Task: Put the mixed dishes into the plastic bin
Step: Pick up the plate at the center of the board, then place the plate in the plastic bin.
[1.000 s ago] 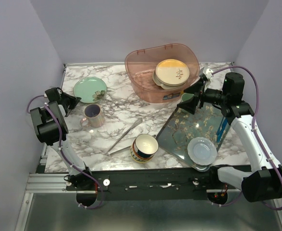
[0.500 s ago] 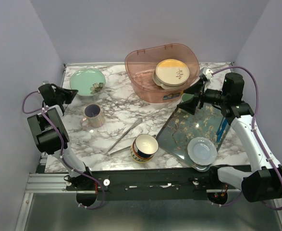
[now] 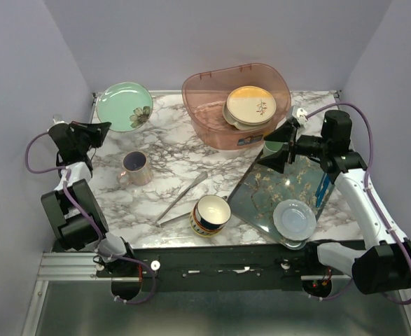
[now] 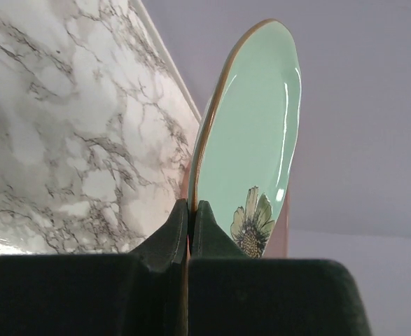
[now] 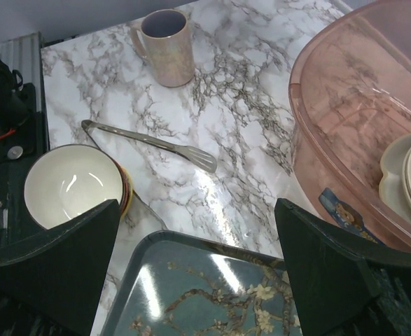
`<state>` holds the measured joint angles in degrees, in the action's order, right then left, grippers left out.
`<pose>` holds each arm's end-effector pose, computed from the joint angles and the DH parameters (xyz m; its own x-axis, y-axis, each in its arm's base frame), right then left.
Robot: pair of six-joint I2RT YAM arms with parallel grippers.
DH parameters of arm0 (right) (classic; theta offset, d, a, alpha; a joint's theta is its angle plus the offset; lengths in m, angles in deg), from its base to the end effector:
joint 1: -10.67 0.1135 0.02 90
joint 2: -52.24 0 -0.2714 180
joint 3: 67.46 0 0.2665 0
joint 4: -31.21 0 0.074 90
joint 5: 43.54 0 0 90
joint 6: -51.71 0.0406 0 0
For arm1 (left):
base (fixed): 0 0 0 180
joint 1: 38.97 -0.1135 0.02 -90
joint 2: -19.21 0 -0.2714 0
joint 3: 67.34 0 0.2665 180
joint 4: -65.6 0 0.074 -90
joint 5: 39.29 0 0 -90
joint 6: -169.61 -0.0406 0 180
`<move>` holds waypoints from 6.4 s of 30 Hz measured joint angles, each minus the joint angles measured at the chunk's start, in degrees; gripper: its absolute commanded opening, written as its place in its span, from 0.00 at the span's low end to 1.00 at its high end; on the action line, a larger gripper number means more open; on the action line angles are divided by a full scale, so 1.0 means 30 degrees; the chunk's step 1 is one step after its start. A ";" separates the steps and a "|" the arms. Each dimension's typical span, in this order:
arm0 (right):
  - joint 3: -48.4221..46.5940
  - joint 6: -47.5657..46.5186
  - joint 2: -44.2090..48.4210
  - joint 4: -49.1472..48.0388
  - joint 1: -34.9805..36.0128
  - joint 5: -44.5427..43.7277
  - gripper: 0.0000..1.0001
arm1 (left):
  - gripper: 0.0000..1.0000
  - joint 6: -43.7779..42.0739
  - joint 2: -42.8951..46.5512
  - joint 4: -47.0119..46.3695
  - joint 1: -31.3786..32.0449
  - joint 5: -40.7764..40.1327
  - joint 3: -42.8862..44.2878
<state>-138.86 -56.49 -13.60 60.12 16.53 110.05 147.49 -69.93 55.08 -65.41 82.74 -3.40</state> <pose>0.2536 0.0626 0.3505 -0.1049 -0.1504 -0.9830 -0.9433 0.3279 0.0505 0.3337 0.1419 0.2439 -0.1613 -0.9573 -0.2397 -0.1794 0.2673 -0.9468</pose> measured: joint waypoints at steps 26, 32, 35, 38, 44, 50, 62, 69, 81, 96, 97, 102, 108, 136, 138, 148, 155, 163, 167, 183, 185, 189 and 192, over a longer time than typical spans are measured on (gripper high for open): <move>-0.1938 -0.2892 0.2404 0.1974 0.0000 -0.1042 1.00 | 0.00 -0.2106 0.6900 0.2324 0.8327 0.0219 -0.1355; -0.2448 0.0466 0.2302 0.1508 0.0000 -0.1195 1.00 | 0.00 -0.2331 0.6907 0.2127 1.0076 0.0233 -0.1916; -0.2441 0.2412 0.1464 0.1311 0.0000 -0.0474 0.99 | 0.00 -0.2499 0.7082 0.1887 1.0593 0.0233 -0.2382; -0.2361 0.4291 0.0707 0.0954 0.0000 0.0124 0.99 | 0.00 -0.2543 0.7380 0.1639 1.0870 0.0240 -0.2958; -0.1239 0.7453 0.0335 -0.0160 0.0000 0.0168 0.99 | 0.00 -0.2630 0.7657 0.1311 1.1183 0.0189 -0.3315; 0.0707 1.0761 0.0291 -0.2142 0.0000 -0.1479 0.94 | 0.00 -0.2688 0.7898 0.0780 1.1577 0.0182 -0.3417; 0.0758 1.5205 -0.1982 -0.4481 0.1195 -0.3490 0.72 | 0.00 -0.2688 0.7912 0.0510 1.2342 0.0168 -0.3555; -0.1013 1.5999 -0.4218 -0.4561 0.3067 -0.4444 0.56 | 0.00 -0.2681 0.7912 0.0277 1.2845 0.0175 -0.3723; -0.2506 1.7070 -0.5566 -0.4371 0.4022 -0.5945 0.01 | 0.01 -0.2696 0.7912 -0.0627 1.3019 0.0328 -0.3774; -0.5319 1.7231 -0.6353 -0.3111 0.1843 -0.6761 0.00 | 0.99 -0.3198 1.0200 -0.0867 1.0193 0.0714 -0.3526; -0.5814 1.7129 -0.6572 -0.3031 0.1494 -0.7045 0.00 | 0.99 -0.3257 1.0615 -0.0758 0.9581 0.0597 -0.3563; -0.8612 1.6509 -0.8247 -0.2098 0.0510 -0.8735 0.01 | 0.99 -0.3257 1.1788 -0.0707 0.7490 0.0182 -0.4648; -1.2247 1.5752 -1.1737 -0.1319 -0.0073 -1.1074 0.00 | 0.99 -0.2783 1.1628 -0.0546 0.6441 0.0197 -0.6419; -1.6203 1.3311 -1.8841 -0.0007 -0.0248 -1.5023 0.03 | 0.99 -0.2463 1.1344 -0.0998 0.5683 0.0903 -0.6375; -1.6240 1.3231 -1.9016 0.0022 -0.0248 -1.5103 0.04 | 0.99 -0.2455 1.1315 -0.1027 0.5683 0.0918 -0.6375; -1.6444 1.3726 -1.9424 0.0000 -0.0568 -1.5118 0.10 | 0.99 -0.2368 1.1242 -0.1129 0.5544 0.1013 -0.6375; -1.6757 1.4098 -1.9722 -0.0153 -0.0656 -1.5132 0.19 | 0.99 -0.2324 1.1242 -0.1144 0.5428 0.1064 -0.6375; -1.7048 1.4753 -2.0094 -0.0554 -0.0729 -1.5118 0.29 | 0.99 -0.2317 1.1242 -0.1151 0.5391 0.1071 -0.6375; -1.7121 1.5052 -2.0232 -0.0823 -0.0750 -1.5132 0.33 | 0.99 -0.2317 1.1234 -0.1151 0.5326 0.1071 -0.6375; -1.7311 1.5118 -2.0414 -0.0874 -0.0743 -1.5183 0.43 | 0.99 -0.2288 1.1205 -0.1253 0.5129 0.1107 -0.6375; -1.7311 1.5132 -2.0414 -0.0867 -0.0743 -1.5198 0.43 | 0.99 -0.2273 1.1205 -0.1282 0.5078 0.1115 -0.6375; -1.7311 1.5132 -2.0414 -0.0874 -0.0743 -1.5249 0.44 | 0.99 -0.2251 1.1205 -0.1290 0.5064 0.1129 -0.6375; -1.7311 1.5132 -2.0414 -0.0867 -0.0743 -1.5256 0.47 | 0.99 -0.2244 1.1205 -0.1290 0.5049 0.1129 -0.6375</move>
<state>-190.80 -11.09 -74.84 57.52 14.30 64.29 140.76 -36.32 51.21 -50.26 86.13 -22.52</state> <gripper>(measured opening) 0.437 0.985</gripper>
